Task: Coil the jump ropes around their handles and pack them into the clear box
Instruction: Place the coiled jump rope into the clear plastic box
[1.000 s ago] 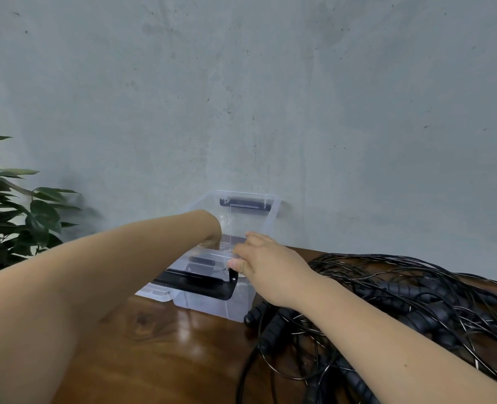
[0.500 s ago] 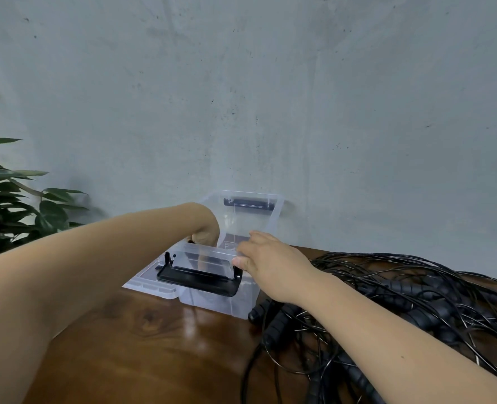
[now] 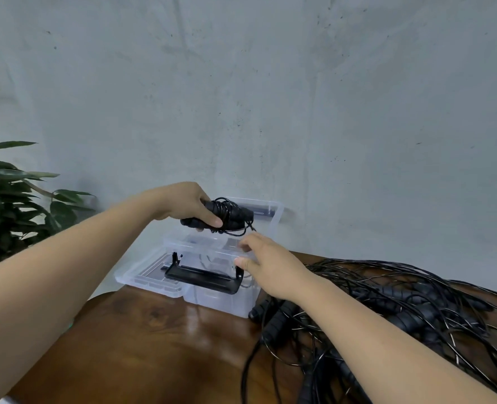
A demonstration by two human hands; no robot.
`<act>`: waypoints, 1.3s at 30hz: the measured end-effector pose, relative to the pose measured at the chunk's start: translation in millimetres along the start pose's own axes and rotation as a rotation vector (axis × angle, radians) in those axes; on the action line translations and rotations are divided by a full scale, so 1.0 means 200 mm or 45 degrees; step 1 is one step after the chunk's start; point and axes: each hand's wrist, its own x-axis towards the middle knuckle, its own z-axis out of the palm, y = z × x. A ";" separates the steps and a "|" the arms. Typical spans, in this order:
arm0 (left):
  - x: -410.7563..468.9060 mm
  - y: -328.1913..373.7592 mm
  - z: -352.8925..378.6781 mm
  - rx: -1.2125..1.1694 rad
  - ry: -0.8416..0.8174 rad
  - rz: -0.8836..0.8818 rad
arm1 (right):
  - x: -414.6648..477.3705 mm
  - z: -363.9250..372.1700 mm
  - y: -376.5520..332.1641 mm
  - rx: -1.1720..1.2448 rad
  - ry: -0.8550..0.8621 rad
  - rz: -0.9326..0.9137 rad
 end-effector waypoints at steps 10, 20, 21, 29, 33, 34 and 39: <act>-0.30 0.09 0.31 -0.226 0.761 -0.036 | -0.02 -0.06 -0.27 0.886 0.389 0.230; -0.46 0.41 0.70 0.383 1.071 0.041 | -0.11 -0.17 -0.37 1.205 0.380 0.506; -0.47 0.45 0.74 0.364 1.073 0.089 | -0.14 -0.20 -0.35 1.217 0.408 0.518; -0.63 0.47 0.64 -0.278 0.919 0.360 | -0.29 -0.45 -0.13 1.334 0.154 0.413; -0.50 0.34 0.41 -0.302 0.877 0.278 | -0.34 -0.59 -0.07 1.510 -0.222 0.257; -0.45 0.32 0.37 -0.280 0.702 0.292 | -0.35 -0.62 -0.06 1.560 -0.316 0.212; -0.28 0.43 0.34 -0.496 0.287 0.496 | -0.24 -0.72 0.00 1.777 -0.704 -0.008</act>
